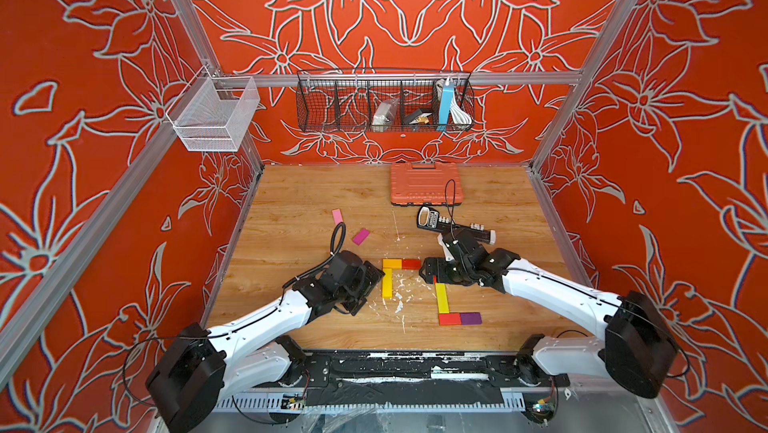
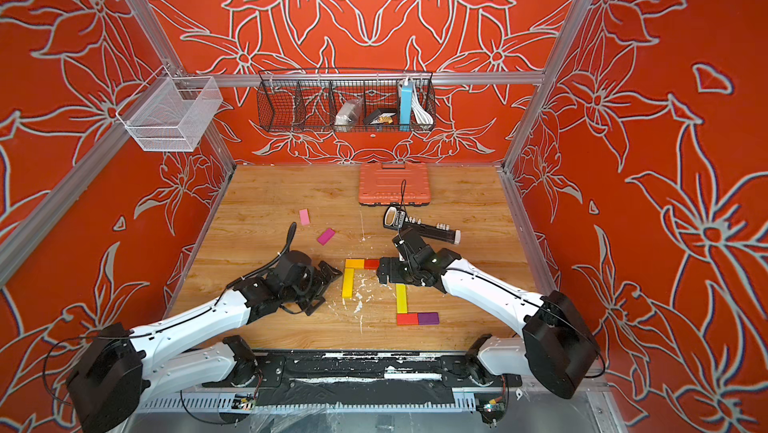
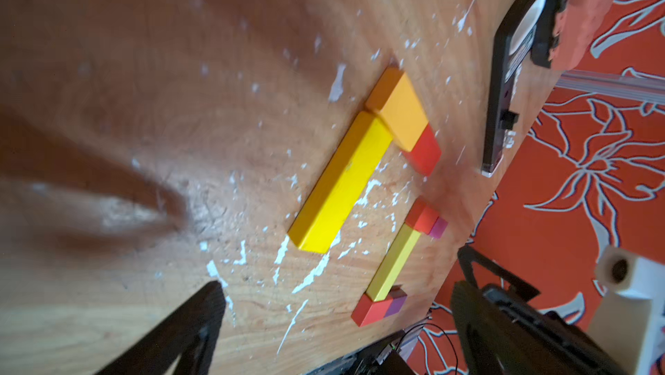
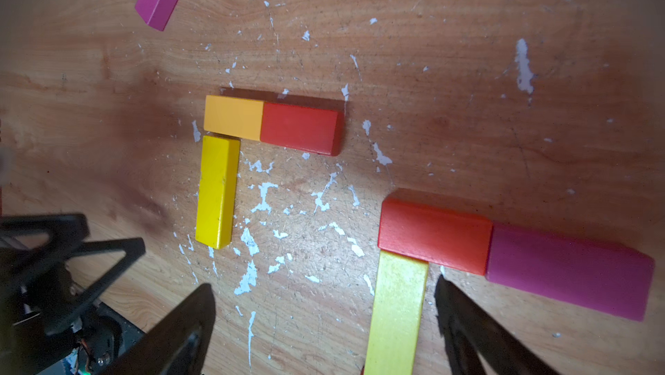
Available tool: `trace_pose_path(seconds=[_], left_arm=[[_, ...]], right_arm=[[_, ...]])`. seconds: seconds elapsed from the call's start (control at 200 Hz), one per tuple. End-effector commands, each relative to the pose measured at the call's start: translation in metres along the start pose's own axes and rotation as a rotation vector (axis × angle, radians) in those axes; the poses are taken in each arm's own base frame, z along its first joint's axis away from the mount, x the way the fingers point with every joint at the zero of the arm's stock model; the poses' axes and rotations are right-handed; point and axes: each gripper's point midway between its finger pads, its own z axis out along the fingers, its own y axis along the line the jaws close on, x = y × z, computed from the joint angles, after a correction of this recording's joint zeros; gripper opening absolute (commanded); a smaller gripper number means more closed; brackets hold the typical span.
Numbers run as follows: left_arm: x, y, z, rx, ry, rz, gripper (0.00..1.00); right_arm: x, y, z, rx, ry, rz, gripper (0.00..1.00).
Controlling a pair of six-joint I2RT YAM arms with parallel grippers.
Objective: Assemble the letter c with building blocks
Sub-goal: Assemble the building block at the center of the board, then pick up the building block from the center of the board.
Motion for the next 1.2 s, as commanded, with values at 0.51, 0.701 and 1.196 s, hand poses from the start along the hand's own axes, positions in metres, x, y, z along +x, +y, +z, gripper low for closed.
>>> trace_pose_path(seconds=[0.51, 0.701, 1.196], left_arm=[[-0.125, -0.071, 0.007, -0.426, 0.011, 0.804, 0.98], [-0.139, -0.062, 0.036, -0.511, 0.083, 0.849, 0.90], [-0.160, -0.033, 0.077, -0.552, 0.204, 0.817, 0.75]], right_arm=[[-0.008, -0.001, -0.009, 0.030, -0.026, -0.035, 0.98], [-0.011, -0.002, -0.015, 0.045, -0.026, -0.070, 0.98], [-0.021, -0.005, -0.017, 0.032, -0.028, -0.058, 0.98]])
